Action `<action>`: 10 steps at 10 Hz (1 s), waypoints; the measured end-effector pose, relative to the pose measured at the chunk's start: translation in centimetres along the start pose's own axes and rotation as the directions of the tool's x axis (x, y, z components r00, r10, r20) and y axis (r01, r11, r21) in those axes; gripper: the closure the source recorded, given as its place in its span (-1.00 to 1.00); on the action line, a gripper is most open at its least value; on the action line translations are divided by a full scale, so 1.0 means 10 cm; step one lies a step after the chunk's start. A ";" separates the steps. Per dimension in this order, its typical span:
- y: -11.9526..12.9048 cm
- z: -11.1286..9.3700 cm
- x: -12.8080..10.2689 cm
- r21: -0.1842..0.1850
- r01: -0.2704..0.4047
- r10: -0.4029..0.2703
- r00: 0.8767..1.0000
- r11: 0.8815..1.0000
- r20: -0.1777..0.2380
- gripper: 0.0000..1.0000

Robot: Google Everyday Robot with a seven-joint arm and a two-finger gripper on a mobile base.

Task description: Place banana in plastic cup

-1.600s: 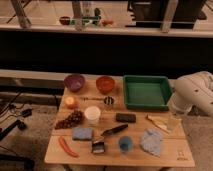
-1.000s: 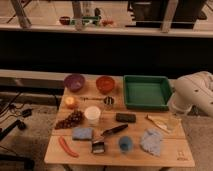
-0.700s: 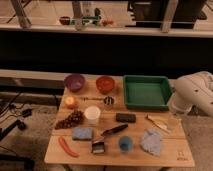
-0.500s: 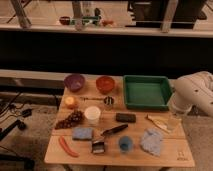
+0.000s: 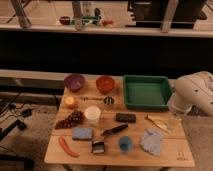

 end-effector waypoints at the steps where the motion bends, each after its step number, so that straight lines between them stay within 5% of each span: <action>1: 0.00 0.00 0.00 0.000 0.000 0.000 1.000 1.000 0.000 -0.60; 4: -0.05 0.00 0.01 0.024 0.010 -0.010 1.000 1.000 -0.015 -0.60; 7: -0.43 0.15 -0.13 0.075 0.062 -0.061 0.998 0.995 -0.022 -0.60; 10: -0.62 0.29 -0.20 0.082 0.089 -0.087 0.996 0.993 -0.022 -0.60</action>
